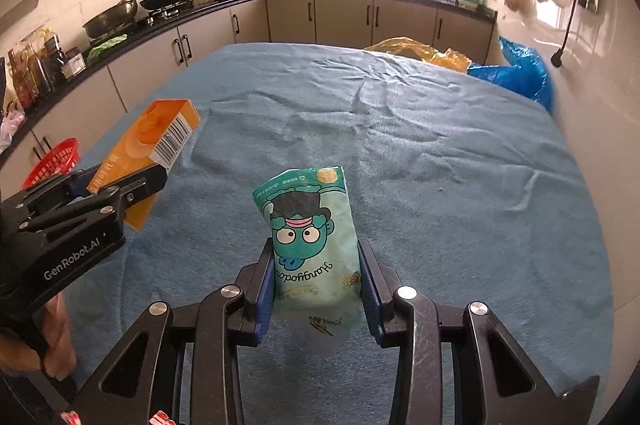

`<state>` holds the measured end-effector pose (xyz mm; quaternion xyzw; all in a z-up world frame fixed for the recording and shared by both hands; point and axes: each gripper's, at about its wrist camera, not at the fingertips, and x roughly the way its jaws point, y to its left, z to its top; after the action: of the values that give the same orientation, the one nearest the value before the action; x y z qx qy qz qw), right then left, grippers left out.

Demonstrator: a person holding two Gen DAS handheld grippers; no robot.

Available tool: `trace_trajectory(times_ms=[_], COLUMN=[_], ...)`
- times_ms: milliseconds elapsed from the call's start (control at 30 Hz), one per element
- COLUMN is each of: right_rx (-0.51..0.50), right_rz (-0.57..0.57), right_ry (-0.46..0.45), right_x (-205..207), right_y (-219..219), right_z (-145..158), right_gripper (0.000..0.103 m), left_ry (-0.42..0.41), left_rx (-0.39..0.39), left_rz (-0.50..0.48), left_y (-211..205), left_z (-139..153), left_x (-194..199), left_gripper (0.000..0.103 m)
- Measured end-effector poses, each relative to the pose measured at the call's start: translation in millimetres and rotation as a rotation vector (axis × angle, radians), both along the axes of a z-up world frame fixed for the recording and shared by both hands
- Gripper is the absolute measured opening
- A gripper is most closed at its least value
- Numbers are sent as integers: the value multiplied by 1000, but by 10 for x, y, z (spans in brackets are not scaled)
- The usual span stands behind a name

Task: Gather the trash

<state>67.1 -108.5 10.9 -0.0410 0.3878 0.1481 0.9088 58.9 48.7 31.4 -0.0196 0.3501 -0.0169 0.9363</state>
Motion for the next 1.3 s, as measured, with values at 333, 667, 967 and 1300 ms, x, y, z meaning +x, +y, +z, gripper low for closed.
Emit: trace_trajectory(times_ms=[333,667,967,1300], right_rx=[-22,-28,-28,-17], right_rz=[-8,-10,-9,-5], right_ry=[-23,-30,-31,-39], right_x=[-20,-46,-48,-59], right_y=[10,21,20,16], right_z=[20,31,33,68], right_gripper=[41,41,41,41], left_ry=[-7,-10,-9,-12], left_rx=[13,18,19,27], left_rz=[-11,-9,-10,-6], left_y=[-25,-47,-46,-42], left_z=[3,-3,-2,-15], left_x=[-17,-25,-25,-25], left_gripper=[45,45,45,45])
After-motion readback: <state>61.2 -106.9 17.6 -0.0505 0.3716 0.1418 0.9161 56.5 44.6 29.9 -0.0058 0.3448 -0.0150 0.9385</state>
